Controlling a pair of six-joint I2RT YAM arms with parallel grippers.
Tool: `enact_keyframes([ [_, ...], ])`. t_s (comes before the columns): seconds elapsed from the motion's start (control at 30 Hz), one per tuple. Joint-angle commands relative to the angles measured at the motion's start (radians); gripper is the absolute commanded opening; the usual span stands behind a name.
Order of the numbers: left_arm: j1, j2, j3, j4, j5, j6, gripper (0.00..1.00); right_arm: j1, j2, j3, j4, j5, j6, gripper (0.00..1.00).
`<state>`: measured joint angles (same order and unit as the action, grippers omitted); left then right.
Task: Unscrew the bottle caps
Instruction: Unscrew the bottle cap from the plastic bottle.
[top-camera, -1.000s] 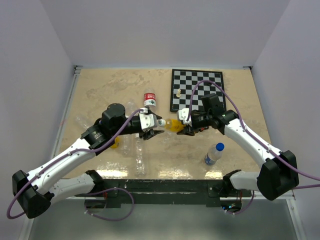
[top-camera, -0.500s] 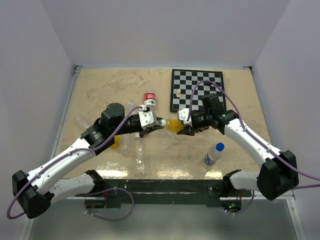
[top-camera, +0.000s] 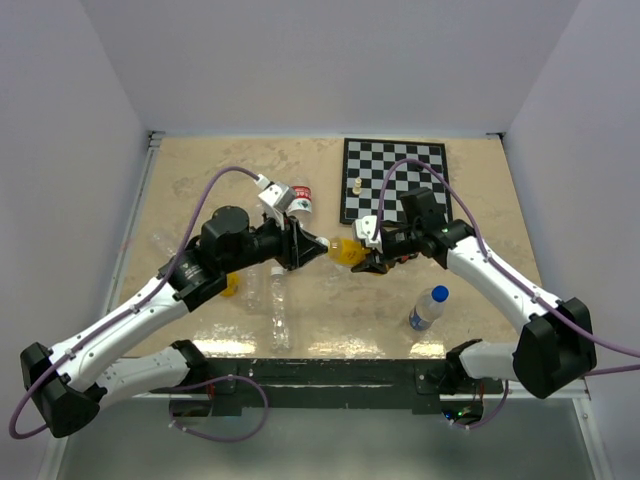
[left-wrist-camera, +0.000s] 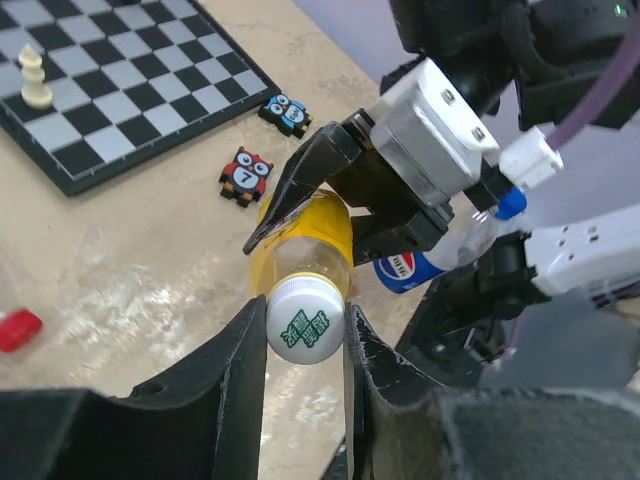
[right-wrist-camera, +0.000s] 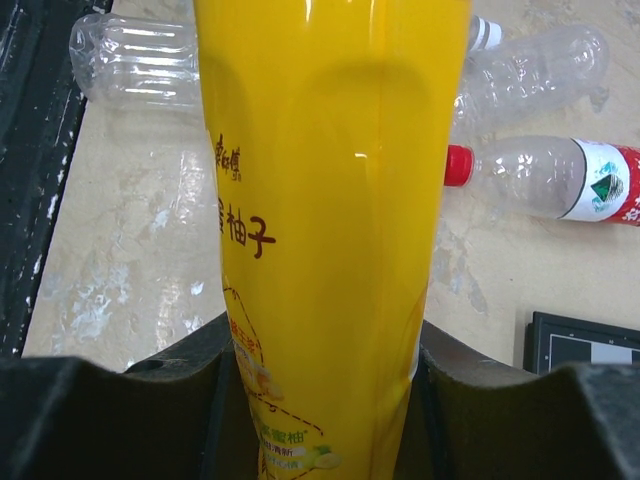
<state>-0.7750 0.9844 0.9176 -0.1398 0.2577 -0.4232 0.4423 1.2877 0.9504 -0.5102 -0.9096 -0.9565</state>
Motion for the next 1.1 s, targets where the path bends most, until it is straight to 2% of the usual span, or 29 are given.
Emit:
enact_keyframes([
  [0.0, 0.005, -0.006, 0.078, -0.018, -0.152, -0.333, 0.00, -0.002, 0.009, 0.022, 0.010, 0.009, -0.044, 0.00],
  [0.43, 0.005, -0.026, 0.020, 0.063, -0.206, -0.307, 0.00, -0.002, 0.010, 0.021, 0.013, 0.018, -0.041, 0.00],
  [1.07, 0.005, -0.044, -0.014, 0.088, -0.225, -0.267, 0.00, -0.002, 0.012, 0.021, 0.012, 0.017, -0.042, 0.00],
])
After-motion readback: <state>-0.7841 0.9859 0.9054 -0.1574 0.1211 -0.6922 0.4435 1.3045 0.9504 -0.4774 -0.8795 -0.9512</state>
